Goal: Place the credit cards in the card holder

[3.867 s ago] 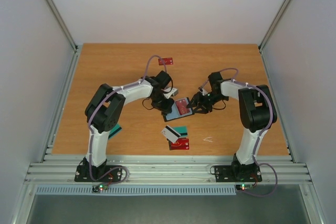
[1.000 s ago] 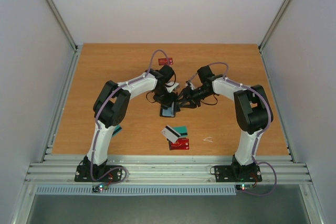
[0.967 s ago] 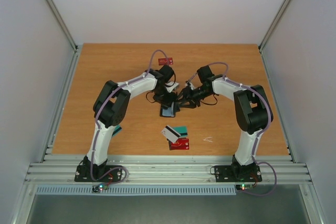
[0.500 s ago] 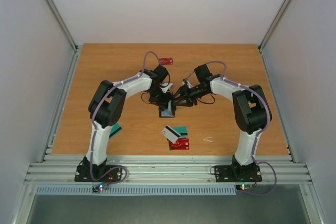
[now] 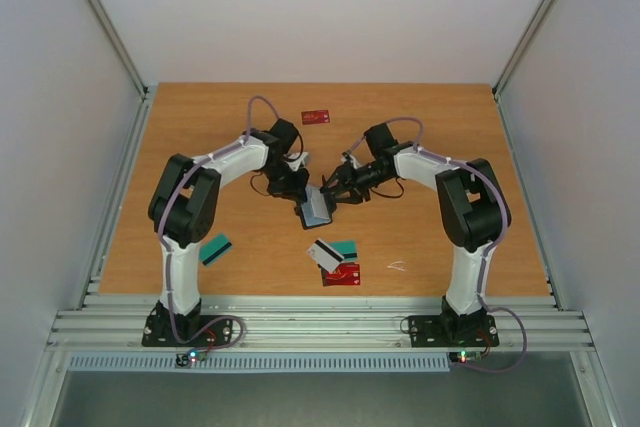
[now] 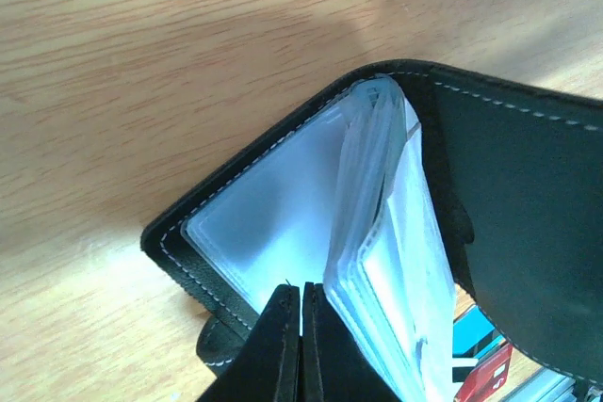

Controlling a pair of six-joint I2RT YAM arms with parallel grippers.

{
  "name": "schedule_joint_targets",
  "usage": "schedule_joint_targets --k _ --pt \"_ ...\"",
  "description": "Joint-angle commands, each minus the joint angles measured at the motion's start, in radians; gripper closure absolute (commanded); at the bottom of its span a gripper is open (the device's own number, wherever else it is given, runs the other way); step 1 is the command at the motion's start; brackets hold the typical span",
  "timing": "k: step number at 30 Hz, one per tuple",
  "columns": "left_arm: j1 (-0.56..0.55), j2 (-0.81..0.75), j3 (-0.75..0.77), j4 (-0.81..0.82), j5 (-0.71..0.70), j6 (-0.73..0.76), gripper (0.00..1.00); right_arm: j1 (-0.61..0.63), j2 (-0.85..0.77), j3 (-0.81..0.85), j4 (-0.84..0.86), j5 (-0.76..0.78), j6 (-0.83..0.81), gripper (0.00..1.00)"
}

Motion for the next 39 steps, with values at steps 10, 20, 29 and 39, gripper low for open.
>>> schedule_joint_targets --k 10,20,29,39 --pt "0.057 -0.104 -0.103 0.031 0.001 -0.049 1.00 0.049 0.055 0.089 -0.001 -0.037 0.014 0.55" --pt "0.063 -0.172 -0.207 0.063 -0.052 -0.095 1.00 0.105 0.102 0.113 0.014 -0.041 0.028 0.55" --pt "0.064 -0.188 -0.249 0.120 -0.070 -0.108 1.00 0.135 0.126 0.096 0.082 -0.052 0.074 0.55" --pt "0.064 -0.226 -0.307 0.153 -0.065 -0.091 1.00 0.183 0.137 0.030 0.222 -0.050 0.173 0.65"
